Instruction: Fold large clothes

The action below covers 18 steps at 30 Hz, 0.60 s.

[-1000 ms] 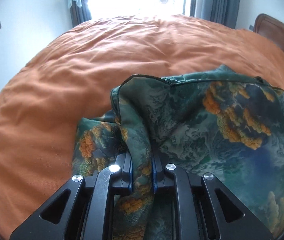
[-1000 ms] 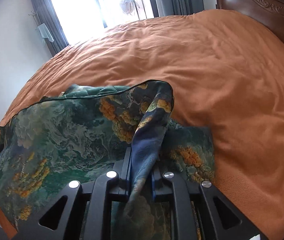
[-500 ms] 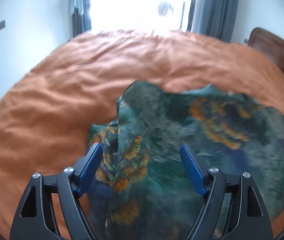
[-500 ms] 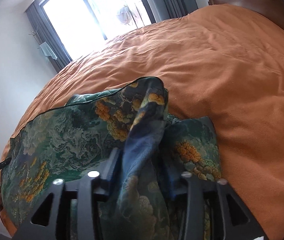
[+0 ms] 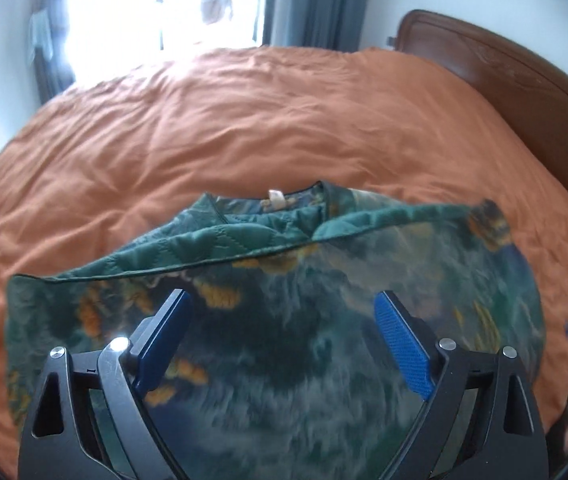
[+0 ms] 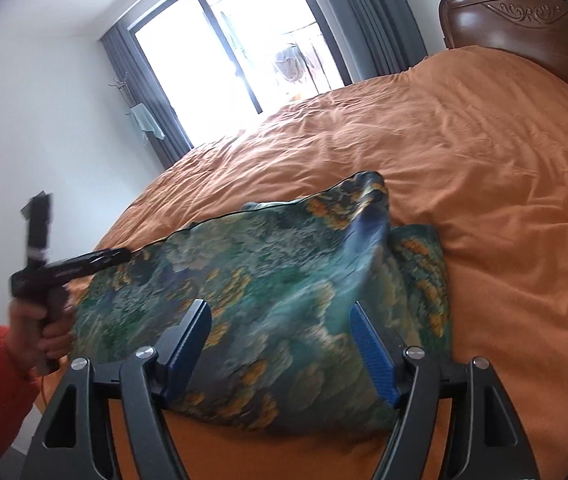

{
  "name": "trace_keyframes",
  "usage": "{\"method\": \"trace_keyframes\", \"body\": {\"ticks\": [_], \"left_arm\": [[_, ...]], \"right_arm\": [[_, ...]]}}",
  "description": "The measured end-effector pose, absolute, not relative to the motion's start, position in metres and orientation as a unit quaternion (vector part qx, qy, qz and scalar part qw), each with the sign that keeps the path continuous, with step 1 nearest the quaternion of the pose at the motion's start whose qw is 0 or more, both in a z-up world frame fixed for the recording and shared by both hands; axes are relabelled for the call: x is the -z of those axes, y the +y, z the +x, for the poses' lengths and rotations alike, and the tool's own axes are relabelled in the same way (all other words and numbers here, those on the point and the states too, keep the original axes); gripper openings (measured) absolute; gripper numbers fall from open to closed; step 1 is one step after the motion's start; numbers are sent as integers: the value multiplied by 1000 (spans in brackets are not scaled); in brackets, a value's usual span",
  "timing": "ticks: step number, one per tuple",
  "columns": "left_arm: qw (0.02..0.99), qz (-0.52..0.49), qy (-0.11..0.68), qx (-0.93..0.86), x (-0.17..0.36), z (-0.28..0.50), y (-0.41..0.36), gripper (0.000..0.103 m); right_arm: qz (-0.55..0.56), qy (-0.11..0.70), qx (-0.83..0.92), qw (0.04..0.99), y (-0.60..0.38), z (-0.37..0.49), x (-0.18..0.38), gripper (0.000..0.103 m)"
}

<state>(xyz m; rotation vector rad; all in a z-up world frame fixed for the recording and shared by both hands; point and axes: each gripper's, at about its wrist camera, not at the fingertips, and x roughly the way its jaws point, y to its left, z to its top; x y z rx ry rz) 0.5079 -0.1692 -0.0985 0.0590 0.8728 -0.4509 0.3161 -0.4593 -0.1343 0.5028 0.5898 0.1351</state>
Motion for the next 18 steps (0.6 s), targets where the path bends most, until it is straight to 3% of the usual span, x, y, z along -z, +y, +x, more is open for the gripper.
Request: {"method": "trace_keyframes", "body": {"ticks": [3, 10, 15, 18], "left_arm": [[866, 55, 451, 207, 122, 508, -181, 86], [866, 120, 428, 229, 139, 429, -175, 88], [871, 130, 403, 249, 127, 371, -166, 88], [873, 133, 377, 280, 115, 341, -170, 89]], "right_arm": [[233, 288, -87, 925, -443, 299, 128, 73], [230, 302, -68, 923, -449, 271, 146, 74], [278, 328, -15, 903, -477, 265, 174, 74], [343, 340, 17, 876, -498, 263, 192, 80]]}}
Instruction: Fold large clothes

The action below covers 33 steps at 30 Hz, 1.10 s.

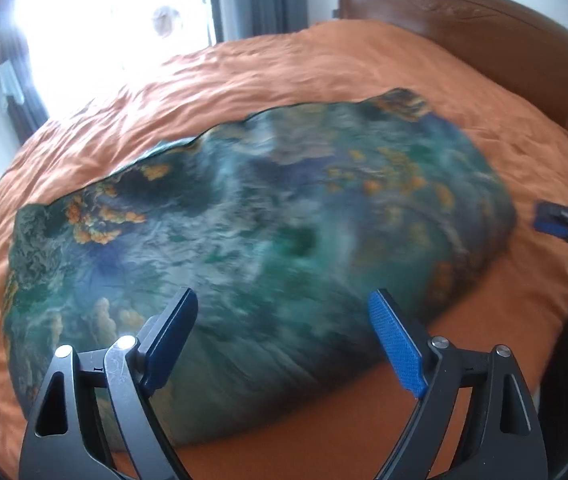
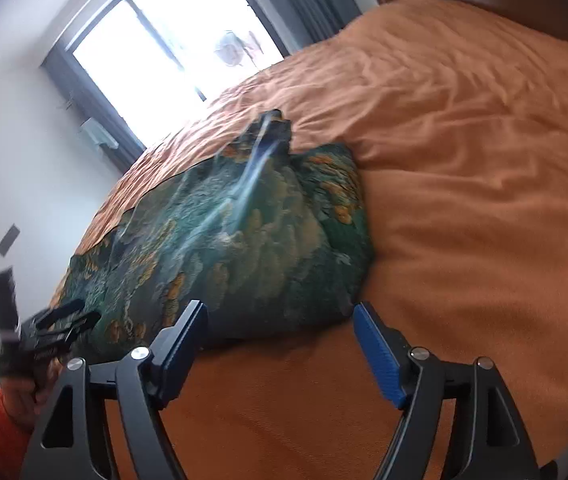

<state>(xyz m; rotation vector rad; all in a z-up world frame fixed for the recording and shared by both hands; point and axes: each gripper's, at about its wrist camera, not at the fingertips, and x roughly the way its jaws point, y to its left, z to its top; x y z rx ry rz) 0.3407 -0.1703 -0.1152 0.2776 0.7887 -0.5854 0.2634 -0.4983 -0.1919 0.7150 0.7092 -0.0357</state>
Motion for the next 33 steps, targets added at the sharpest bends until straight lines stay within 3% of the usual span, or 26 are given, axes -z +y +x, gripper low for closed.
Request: {"method": "trace_keyframes", "body": {"ticks": [5, 7, 10, 11, 13, 14, 15, 16, 24, 33], "left_arm": [[868, 128, 355, 322, 113, 331, -197, 95], [855, 146, 376, 327, 129, 337, -211, 94], [846, 162, 394, 321, 144, 338, -218, 94], [844, 162, 397, 323, 140, 337, -216, 94], [840, 153, 402, 331, 125, 335, -208, 92], [837, 146, 405, 338, 112, 335, -204, 92], [837, 141, 404, 342, 101, 334, -200, 92], [838, 136, 398, 346, 84, 334, -198, 92], [818, 72, 372, 432, -30, 345, -221, 94], [803, 86, 454, 377, -30, 363, -220, 95]], "right_arm": [[442, 347, 14, 827, -515, 284, 222, 82], [460, 345, 9, 818, -513, 298, 231, 92], [512, 344, 23, 787, -513, 318, 253, 93], [524, 334, 24, 783, -513, 321, 256, 91], [511, 329, 35, 794, -510, 324, 252, 52], [497, 326, 39, 803, -507, 324, 246, 47], [472, 316, 42, 822, -502, 319, 233, 36], [438, 307, 46, 844, -495, 317, 219, 33], [124, 203, 29, 971, -381, 290, 100, 30], [-119, 153, -24, 981, -250, 274, 71, 30]]}}
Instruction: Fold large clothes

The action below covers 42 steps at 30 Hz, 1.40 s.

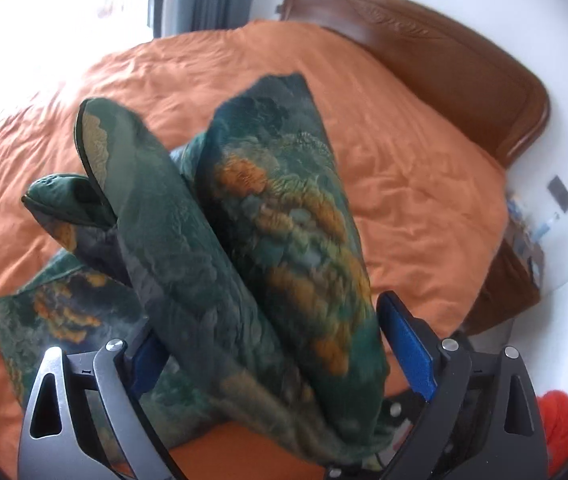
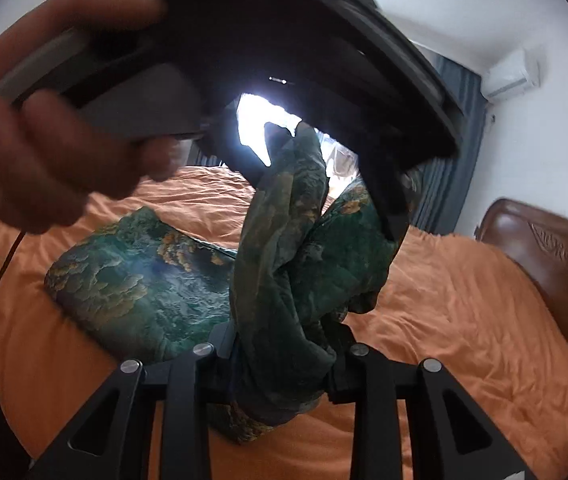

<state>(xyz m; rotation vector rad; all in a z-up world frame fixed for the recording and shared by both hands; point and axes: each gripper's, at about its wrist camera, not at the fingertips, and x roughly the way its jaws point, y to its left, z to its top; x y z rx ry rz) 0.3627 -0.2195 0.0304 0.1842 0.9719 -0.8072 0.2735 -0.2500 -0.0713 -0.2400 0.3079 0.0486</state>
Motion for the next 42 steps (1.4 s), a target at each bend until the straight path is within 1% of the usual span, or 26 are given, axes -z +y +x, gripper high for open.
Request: {"method": "trace_keyframes", "body": {"ticks": [3, 6, 7, 8, 9, 10, 12, 13, 14, 15, 16, 17, 18, 22, 26, 27, 28, 29, 31, 35, 37, 39, 42], "left_arm": [[805, 102, 470, 346, -22, 362, -211, 95], [807, 105, 484, 321, -14, 366, -202, 95], [808, 100, 488, 314, -10, 372, -199, 91], [810, 93, 492, 306, -8, 376, -194, 84], [809, 84, 498, 301, -5, 380, -189, 62], [805, 71, 506, 302, -3, 385, -184, 45], [800, 53, 514, 306, 0, 390, -173, 35], [800, 52, 513, 307, -1, 391, -169, 32], [802, 56, 509, 307, -3, 392, -163, 32], [806, 60, 503, 305, -5, 393, -156, 31], [810, 61, 498, 303, -7, 395, -148, 31], [815, 59, 493, 300, -10, 399, -136, 31], [818, 55, 490, 296, -11, 401, -124, 31], [825, 33, 493, 273, -1, 429, -79, 31], [827, 6, 505, 246, 25, 442, -36, 31], [828, -2, 508, 238, 33, 445, -25, 31], [827, -11, 512, 233, 41, 449, -15, 32], [826, -18, 514, 230, 46, 452, -7, 32], [825, -31, 517, 228, 59, 458, 7, 33], [823, -46, 518, 228, 81, 468, 27, 41], [826, -35, 521, 213, 98, 471, 36, 50], [819, -49, 528, 216, 121, 474, 54, 52], [811, -104, 530, 226, 148, 476, 69, 53]], "right_arm": [[-197, 136, -35, 970, -213, 269, 79, 30], [-239, 126, -46, 962, -194, 265, 83, 30], [-250, 124, -50, 959, -190, 264, 84, 30], [-259, 122, -58, 956, -186, 264, 85, 30], [-263, 122, -64, 955, -184, 263, 85, 30], [-262, 123, -68, 955, -183, 263, 85, 30], [-243, 134, -75, 958, -186, 267, 84, 30], [-227, 140, -79, 961, -190, 270, 82, 36], [-211, 144, -85, 963, -194, 270, 81, 41], [-194, 144, -94, 966, -198, 268, 78, 54], [-170, 144, -117, 968, -202, 265, 74, 70], [-148, 143, -140, 968, -206, 261, 69, 75], [-128, 140, -159, 969, -207, 257, 65, 77], [-71, 149, -200, 966, -216, 263, 49, 77], [-7, 172, -193, 966, -234, 304, 37, 77], [10, 178, -189, 966, -239, 320, 35, 71], [22, 185, -185, 965, -242, 335, 35, 60], [31, 199, -183, 962, -242, 353, 36, 57], [48, 232, -203, 950, -239, 386, 41, 55], [57, 277, -251, 926, -210, 436, 70, 53], [36, 306, -266, 913, -185, 454, 95, 53], [22, 320, -268, 908, -170, 463, 118, 53], [6, 347, -255, 902, -155, 476, 151, 53]]}}
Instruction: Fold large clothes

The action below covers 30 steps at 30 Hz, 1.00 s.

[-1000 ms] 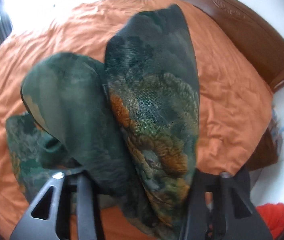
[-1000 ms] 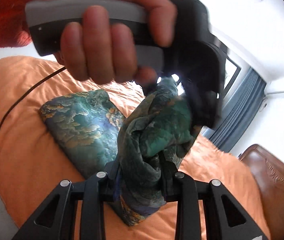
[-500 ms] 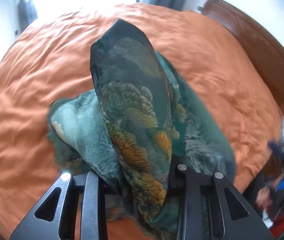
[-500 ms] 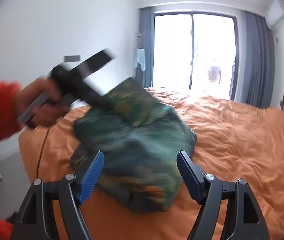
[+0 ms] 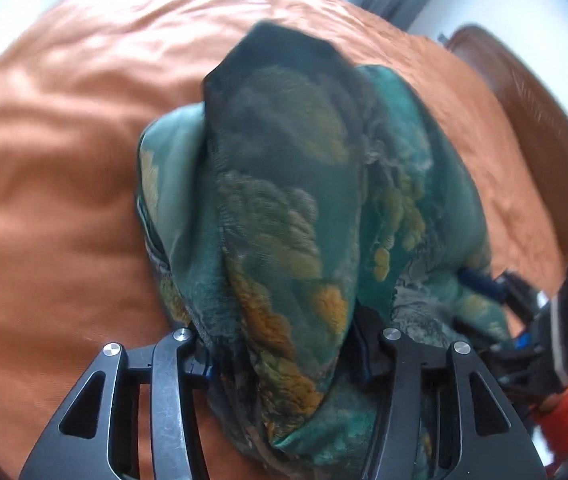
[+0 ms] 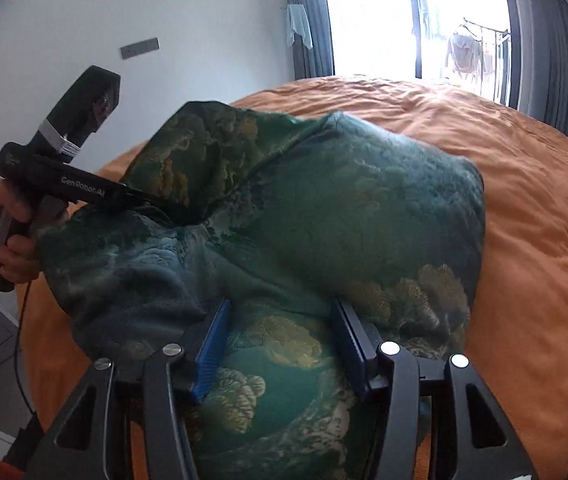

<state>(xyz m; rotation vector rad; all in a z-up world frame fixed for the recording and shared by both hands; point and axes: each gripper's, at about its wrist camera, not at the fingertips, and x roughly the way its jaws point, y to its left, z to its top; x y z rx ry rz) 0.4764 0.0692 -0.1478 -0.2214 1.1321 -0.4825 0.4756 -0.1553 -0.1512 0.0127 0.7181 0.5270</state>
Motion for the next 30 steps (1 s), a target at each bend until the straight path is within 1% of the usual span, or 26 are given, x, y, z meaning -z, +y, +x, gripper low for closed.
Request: {"method": "trace_keyframes", "body": {"ticks": [2, 5, 7, 8, 10, 11, 14, 17, 20, 22, 23, 26, 28, 30], "left_arm": [[814, -119, 523, 225, 157, 477, 72, 53], [820, -125, 515, 216, 152, 472, 69, 54], [828, -114, 506, 213, 137, 464, 65, 58], [831, -111, 502, 213, 129, 458, 65, 62], [841, -103, 491, 204, 114, 445, 70, 75], [846, -100, 485, 197, 108, 441, 74, 78], [852, -115, 472, 192, 93, 423, 92, 78], [856, -130, 467, 178, 93, 413, 109, 80], [869, -121, 457, 148, 91, 402, 119, 87], [880, -109, 446, 119, 88, 390, 118, 94], [884, -100, 445, 100, 87, 386, 118, 95], [886, -53, 460, 33, 90, 376, 119, 98], [875, -19, 484, 18, 100, 372, 118, 100], [861, 1, 508, 16, 110, 366, 118, 100]], "right_arm": [[-4, 355, -245, 902, -149, 481, 163, 53], [-1, 362, -233, 903, -147, 488, 172, 53], [-5, 360, -229, 905, -148, 487, 171, 53], [-7, 359, -229, 905, -149, 486, 169, 53], [-14, 355, -229, 906, -152, 477, 156, 53], [-20, 352, -228, 908, -153, 472, 149, 53], [-24, 339, -214, 916, -159, 455, 122, 54], [-6, 308, -208, 928, -157, 433, 89, 54], [-12, 282, -240, 929, -127, 413, 67, 54], [-15, 287, -257, 923, -101, 413, 70, 54], [-20, 297, -264, 918, -85, 415, 78, 54], [-46, 364, -251, 896, -52, 424, 119, 54], [-43, 362, -250, 897, -49, 424, 128, 54], [-42, 347, -248, 904, -54, 416, 121, 54]]}}
